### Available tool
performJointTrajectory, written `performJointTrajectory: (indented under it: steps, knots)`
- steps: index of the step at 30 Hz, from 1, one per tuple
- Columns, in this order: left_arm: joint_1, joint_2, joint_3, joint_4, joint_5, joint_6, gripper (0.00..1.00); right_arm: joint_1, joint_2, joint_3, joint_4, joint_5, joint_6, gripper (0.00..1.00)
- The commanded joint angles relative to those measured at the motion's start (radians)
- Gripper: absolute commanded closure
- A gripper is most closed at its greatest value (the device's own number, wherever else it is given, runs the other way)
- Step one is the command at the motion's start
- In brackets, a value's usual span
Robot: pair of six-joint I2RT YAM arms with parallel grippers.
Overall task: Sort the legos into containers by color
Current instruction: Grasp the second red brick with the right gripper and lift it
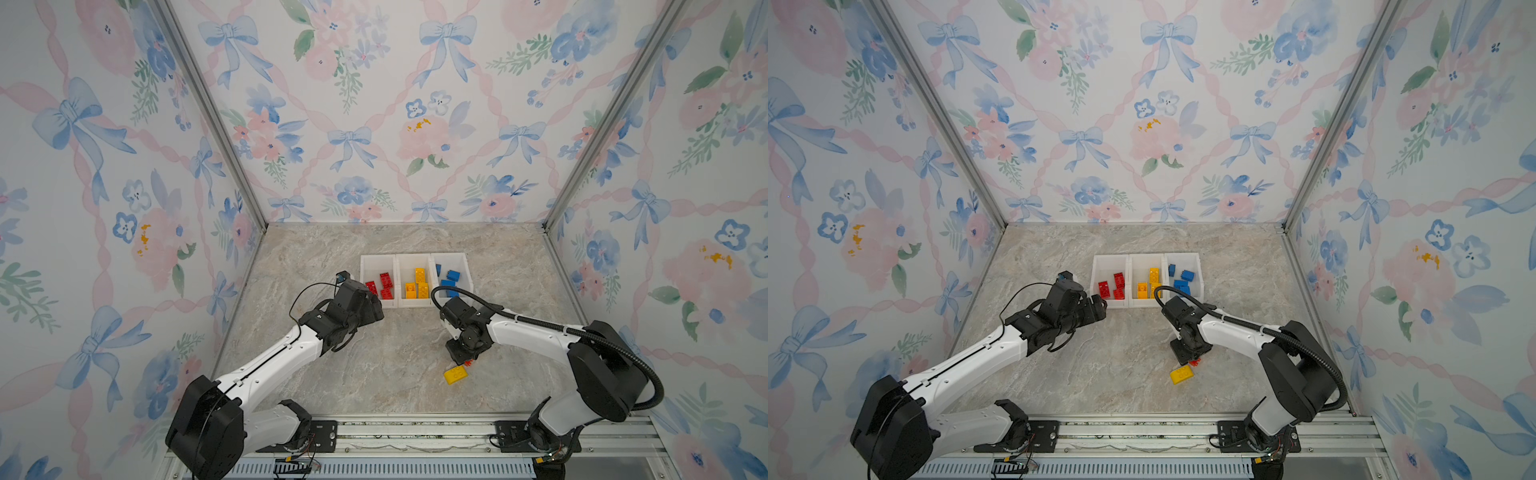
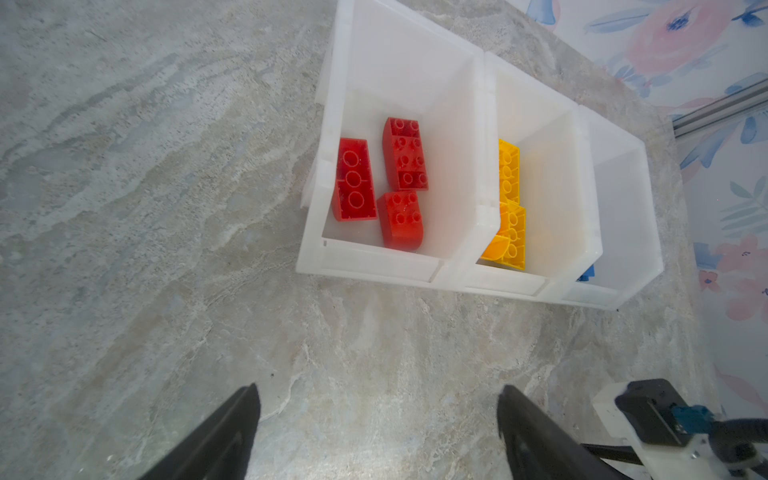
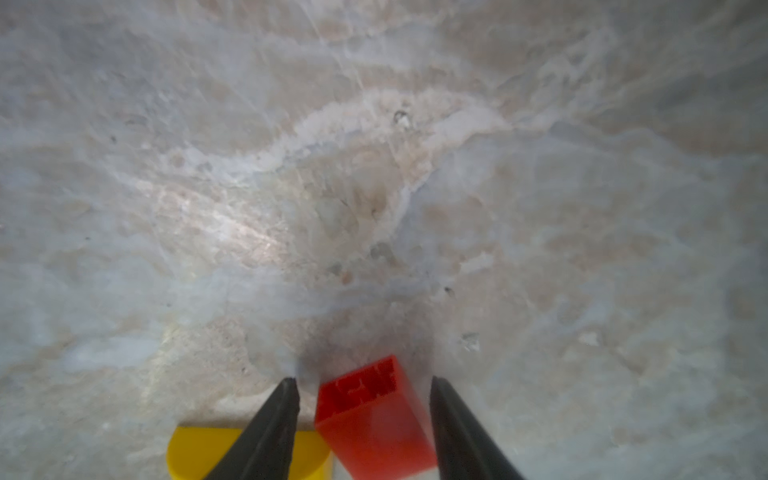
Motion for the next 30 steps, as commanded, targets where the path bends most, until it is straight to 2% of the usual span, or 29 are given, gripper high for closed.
performJointTrajectory:
  steps: [1, 13, 17, 19, 30]
  knots:
    - [-0.006, 0.01, 0.022, -0.002, -0.008, 0.004, 0.09, 0.011, 0.027, 0.022, -0.027, 0.031, 0.011, 0.48]
    - [-0.005, 0.025, 0.028, -0.002, -0.007, 0.018, 0.09, 0.016, 0.045, 0.018, -0.048, 0.048, 0.066, 0.53]
    - [-0.005, 0.027, 0.031, -0.001, -0.006, 0.021, 0.08, 0.015, 0.036, 0.007, -0.054, 0.053, 0.095, 0.45]
    - [-0.005, 0.029, 0.033, -0.002, -0.004, 0.024, 0.09, 0.015, 0.029, -0.001, -0.057, 0.052, 0.108, 0.45]
    - [-0.003, 0.043, 0.039, 0.004, -0.002, 0.026, 0.08, 0.026, -0.004, -0.045, -0.074, 0.038, 0.154, 0.5]
